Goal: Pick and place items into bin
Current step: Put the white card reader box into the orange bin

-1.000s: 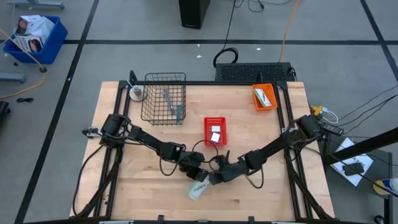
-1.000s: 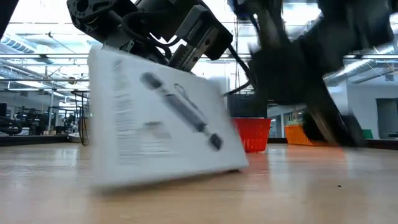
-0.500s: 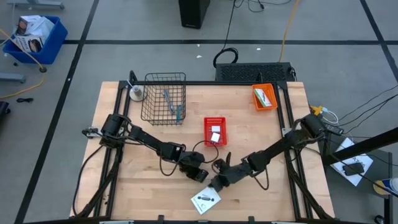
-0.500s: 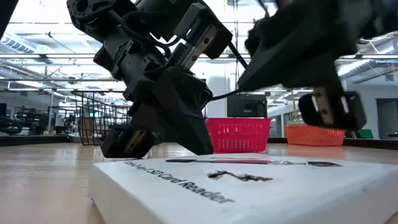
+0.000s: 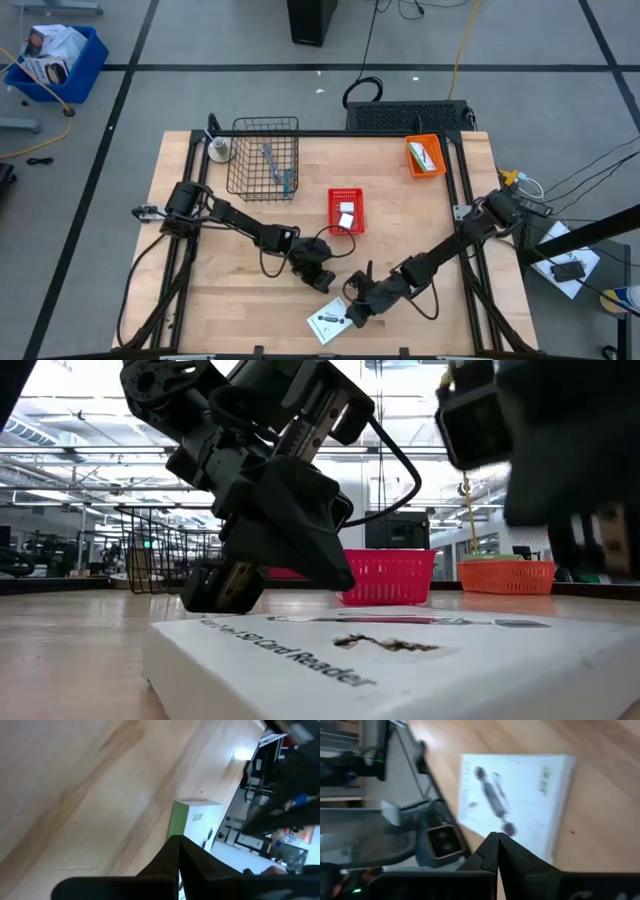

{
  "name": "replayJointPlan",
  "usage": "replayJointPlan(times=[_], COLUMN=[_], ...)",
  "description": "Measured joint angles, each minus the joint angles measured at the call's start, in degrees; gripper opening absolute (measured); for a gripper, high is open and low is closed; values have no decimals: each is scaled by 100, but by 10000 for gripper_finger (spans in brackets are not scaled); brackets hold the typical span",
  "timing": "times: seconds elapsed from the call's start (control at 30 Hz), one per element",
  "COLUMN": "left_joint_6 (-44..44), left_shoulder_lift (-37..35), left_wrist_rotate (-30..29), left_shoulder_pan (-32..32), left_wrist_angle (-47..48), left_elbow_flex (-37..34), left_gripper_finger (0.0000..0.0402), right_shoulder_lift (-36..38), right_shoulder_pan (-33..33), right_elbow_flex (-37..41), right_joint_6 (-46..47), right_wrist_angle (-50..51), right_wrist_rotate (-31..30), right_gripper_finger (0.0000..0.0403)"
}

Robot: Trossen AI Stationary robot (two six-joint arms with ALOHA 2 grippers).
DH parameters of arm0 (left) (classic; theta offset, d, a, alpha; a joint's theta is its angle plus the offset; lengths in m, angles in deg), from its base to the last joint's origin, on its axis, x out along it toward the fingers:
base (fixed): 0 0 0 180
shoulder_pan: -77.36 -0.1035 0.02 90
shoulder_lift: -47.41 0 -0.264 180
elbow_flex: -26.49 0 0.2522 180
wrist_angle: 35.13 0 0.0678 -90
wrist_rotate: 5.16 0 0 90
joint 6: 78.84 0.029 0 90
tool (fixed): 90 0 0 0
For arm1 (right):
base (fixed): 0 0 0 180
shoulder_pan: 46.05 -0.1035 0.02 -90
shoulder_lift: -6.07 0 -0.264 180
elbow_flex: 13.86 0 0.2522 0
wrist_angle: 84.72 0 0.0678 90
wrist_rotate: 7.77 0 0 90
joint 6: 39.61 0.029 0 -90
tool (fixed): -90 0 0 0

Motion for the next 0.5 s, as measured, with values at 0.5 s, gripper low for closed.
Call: replayJointPlan(times=[0.5], left_joint_6=[-170], left_shoulder_lift=[-2], left_wrist_rotate=[203], left_shoulder_pan=[19], left_wrist_angle=[17], left_elbow_flex=[0], left_gripper_finger=[26], right_shoulder_lift=[-454], right_shoulder_pan=[458], right_elbow_flex=[-26], right_joint_6=[-321], right_wrist_angle=[692], right_wrist_rotate=[885], right_gripper_finger=[0])
